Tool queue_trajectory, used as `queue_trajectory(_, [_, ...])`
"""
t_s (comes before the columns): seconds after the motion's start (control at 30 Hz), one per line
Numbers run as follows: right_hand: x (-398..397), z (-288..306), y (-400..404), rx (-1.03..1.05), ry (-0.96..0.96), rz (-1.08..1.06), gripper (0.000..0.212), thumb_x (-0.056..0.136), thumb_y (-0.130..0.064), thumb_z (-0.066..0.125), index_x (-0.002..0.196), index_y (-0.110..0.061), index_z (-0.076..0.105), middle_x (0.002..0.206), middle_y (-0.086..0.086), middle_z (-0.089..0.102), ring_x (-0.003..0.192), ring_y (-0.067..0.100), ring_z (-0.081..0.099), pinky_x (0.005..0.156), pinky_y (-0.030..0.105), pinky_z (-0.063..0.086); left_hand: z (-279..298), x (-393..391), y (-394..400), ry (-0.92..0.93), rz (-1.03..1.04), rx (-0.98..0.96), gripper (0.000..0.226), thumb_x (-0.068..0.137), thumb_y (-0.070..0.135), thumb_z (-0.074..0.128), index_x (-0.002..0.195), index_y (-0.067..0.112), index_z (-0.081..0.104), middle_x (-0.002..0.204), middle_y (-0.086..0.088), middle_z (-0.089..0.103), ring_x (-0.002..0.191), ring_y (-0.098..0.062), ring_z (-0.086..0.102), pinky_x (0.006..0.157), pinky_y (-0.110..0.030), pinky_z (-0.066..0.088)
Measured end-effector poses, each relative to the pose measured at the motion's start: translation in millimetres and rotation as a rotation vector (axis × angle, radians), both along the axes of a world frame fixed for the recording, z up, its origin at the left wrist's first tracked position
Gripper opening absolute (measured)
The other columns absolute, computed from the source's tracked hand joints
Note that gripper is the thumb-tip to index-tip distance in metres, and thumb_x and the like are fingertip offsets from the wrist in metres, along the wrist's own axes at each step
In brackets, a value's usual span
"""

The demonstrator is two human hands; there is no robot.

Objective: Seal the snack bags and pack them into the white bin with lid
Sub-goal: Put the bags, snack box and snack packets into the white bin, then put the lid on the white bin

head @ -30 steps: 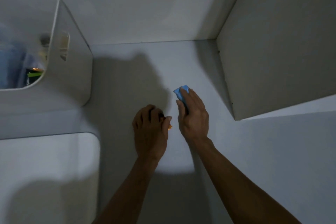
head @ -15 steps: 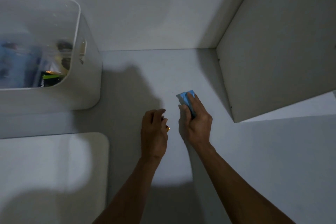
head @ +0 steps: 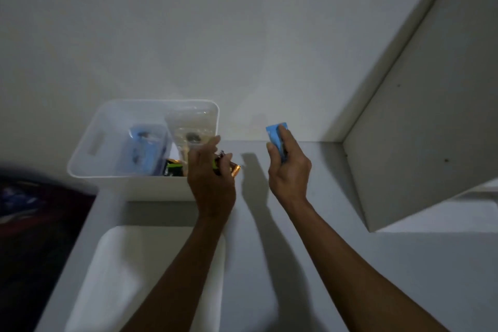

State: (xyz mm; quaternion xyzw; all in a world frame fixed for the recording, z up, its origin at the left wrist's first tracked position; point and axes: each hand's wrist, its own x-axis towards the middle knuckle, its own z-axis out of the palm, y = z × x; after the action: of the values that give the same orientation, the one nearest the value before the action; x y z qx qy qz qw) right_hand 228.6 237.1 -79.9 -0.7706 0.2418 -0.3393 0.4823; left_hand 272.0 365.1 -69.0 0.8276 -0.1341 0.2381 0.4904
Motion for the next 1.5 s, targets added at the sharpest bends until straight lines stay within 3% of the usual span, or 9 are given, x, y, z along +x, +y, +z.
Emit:
queue_trajectory(0.2, [58,54,77,-0.03,0.026,0.133,0.045,0.097,-0.018,0.059,0.141,-0.011,0.05,0.141,0.006,0.056,0.125,0.016,0.055,0.107,0.025,0.043,38,68,71,0.071,0.088,-0.092,0.038,0.08,-0.002,0.07,0.117,0.004,0.067,0.108,-0.017,0.063,0.097,-0.026,0.062,0.087,-0.007,0.039])
queue_trajectory(0.47, [100,29,142,-0.025,0.287,0.175,0.041,0.099,-0.015,0.053,0.139,-0.013,0.051,0.13,0.01,0.062,0.115,0.026,0.06,0.1,0.039,0.05,18,111,99,0.421,-0.007,-0.035,0.037,0.088,0.006,0.067,0.125,0.01,0.063,0.115,-0.014,0.059,0.104,-0.025,0.061,0.095,-0.028,0.045])
queue_trajectory(0.57, [103,20,147,-0.077,0.286,0.107,0.032,0.096,-0.011,0.056,0.128,-0.012,0.058,0.124,0.009,0.064,0.109,0.024,0.061,0.095,0.032,0.05,13,121,104,0.518,-0.113,0.015,0.035,0.092,0.021,0.064,0.126,0.011,0.061,0.121,-0.012,0.062,0.101,-0.019,0.06,0.089,-0.027,0.047])
queue_trajectory(0.67, [101,11,149,-0.124,0.271,0.04,0.026,0.096,-0.016,0.057,0.121,-0.014,0.061,0.12,0.005,0.065,0.106,0.021,0.062,0.094,0.037,0.053,7,122,111,0.485,-0.207,0.056,0.031,0.098,0.03,0.057,0.12,0.009,0.064,0.116,-0.01,0.067,0.092,-0.009,0.054,0.088,-0.027,0.047])
queue_trajectory(0.83, [87,18,152,-0.118,0.269,-0.01,0.029,0.096,-0.011,0.058,0.124,-0.008,0.061,0.123,0.009,0.064,0.111,0.024,0.059,0.09,0.02,0.04,-5,125,129,0.561,-0.212,0.007,0.046,0.094,0.05,0.054,0.129,0.02,0.059,0.128,-0.006,0.063,0.111,-0.021,0.061,0.097,-0.046,0.052])
queue_trajectory(1.1, [52,46,162,-0.071,0.314,-0.022,0.04,0.099,-0.024,0.054,0.137,-0.013,0.053,0.138,0.006,0.057,0.127,0.024,0.053,0.104,0.031,0.041,28,97,158,0.552,-0.179,-0.084,0.044,0.093,0.039,0.062,0.13,0.016,0.06,0.131,-0.009,0.062,0.119,-0.024,0.058,0.104,-0.038,0.045])
queue_trajectory(1.2, [29,60,169,-0.033,0.302,-0.023,0.044,0.098,-0.03,0.055,0.14,-0.016,0.05,0.141,0.005,0.055,0.129,0.022,0.051,0.102,0.026,0.038,42,76,173,0.537,-0.18,-0.105,0.045,0.092,0.036,0.063,0.13,0.012,0.06,0.128,-0.008,0.064,0.116,-0.021,0.06,0.098,-0.03,0.044])
queue_trajectory(1.33, [-13,68,185,-0.039,0.254,-0.021,0.044,0.097,-0.026,0.056,0.139,-0.017,0.051,0.138,0.005,0.057,0.125,0.021,0.054,0.106,0.034,0.044,52,31,203,0.496,-0.168,-0.154,0.042,0.091,0.033,0.066,0.126,0.012,0.062,0.123,-0.006,0.066,0.11,-0.017,0.063,0.09,-0.024,0.044])
queue_trajectory(1.5, [-91,39,215,-0.006,0.262,0.019,0.043,0.096,-0.022,0.058,0.139,-0.015,0.051,0.136,0.002,0.058,0.118,0.015,0.057,0.1,0.028,0.045,22,-57,266,0.487,-0.123,-0.116,0.036,0.09,0.032,0.067,0.122,0.015,0.063,0.116,-0.003,0.066,0.102,-0.01,0.062,0.086,-0.023,0.042])
